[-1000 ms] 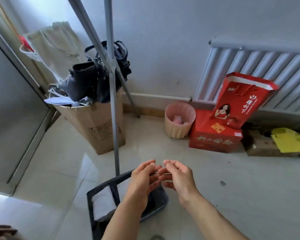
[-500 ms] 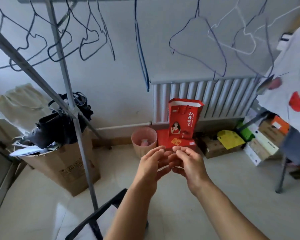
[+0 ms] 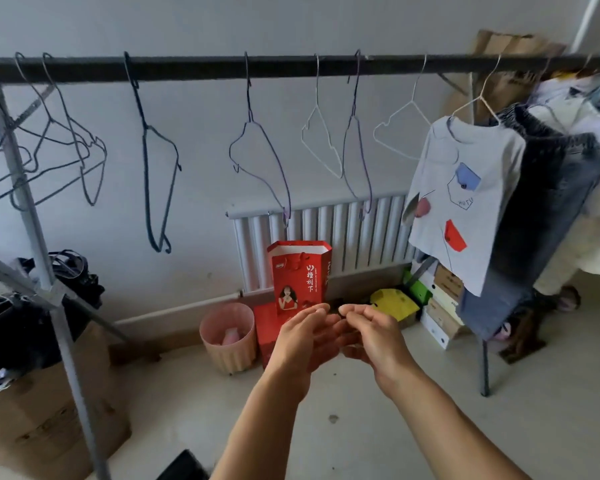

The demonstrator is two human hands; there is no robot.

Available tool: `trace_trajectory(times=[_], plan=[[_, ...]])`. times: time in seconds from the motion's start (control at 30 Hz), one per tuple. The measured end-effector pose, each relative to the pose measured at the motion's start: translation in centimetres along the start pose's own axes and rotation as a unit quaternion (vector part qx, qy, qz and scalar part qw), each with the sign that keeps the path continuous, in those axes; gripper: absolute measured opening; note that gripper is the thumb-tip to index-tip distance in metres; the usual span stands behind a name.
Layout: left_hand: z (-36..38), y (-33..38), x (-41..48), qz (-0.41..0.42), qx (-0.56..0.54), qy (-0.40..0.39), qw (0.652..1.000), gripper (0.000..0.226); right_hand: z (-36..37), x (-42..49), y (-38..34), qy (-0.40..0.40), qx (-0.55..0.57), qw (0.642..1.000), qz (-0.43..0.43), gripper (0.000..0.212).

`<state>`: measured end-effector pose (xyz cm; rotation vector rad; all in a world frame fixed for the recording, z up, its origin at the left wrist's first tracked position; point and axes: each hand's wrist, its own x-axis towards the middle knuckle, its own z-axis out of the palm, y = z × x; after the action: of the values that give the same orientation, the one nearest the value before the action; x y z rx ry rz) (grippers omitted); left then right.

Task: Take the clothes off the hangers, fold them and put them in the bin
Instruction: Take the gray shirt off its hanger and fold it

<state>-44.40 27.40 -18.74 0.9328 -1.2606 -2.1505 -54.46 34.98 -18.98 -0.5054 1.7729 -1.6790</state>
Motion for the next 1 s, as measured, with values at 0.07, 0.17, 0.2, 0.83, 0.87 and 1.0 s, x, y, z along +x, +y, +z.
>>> trace_trajectory(times=[0.07,0.17,0.2,0.83,0.87,1.0], plan=[[2.9,0.1,0.6,-0.004,-0.006,-0.007,1.000,0.022,-2.4,1.0,-1.1,0.007,0.000,1.000,-0.008,0.015],[7.6,0.4,1.5,0.006,-0.004,-0.012,1.000,0.021,-6.5,2.3,-3.0,0.017,0.003,0.999,-0.029,0.015],[9.5,0.6,1.8,0.012,-0.002,-0.015,1.000,0.020,-8.1,2.8,-3.7,0.019,-0.001,0.999,-0.037,0.015],[31.4,6.6,9.6,0.115,0.100,-0.071,0.986,0.029,-26.5,15.3,-18.1,0.070,-0.104,0.958,-0.259,0.012],[32.0,7.0,10.2,0.114,0.110,-0.068,0.985,0.032,-26.8,16.8,-19.0,0.097,-0.129,0.945,-0.285,0.011],[34.3,8.3,11.8,0.133,0.153,-0.068,0.977,0.042,-27.4,21.8,-22.9,0.234,-0.285,0.859,-0.357,0.020]])
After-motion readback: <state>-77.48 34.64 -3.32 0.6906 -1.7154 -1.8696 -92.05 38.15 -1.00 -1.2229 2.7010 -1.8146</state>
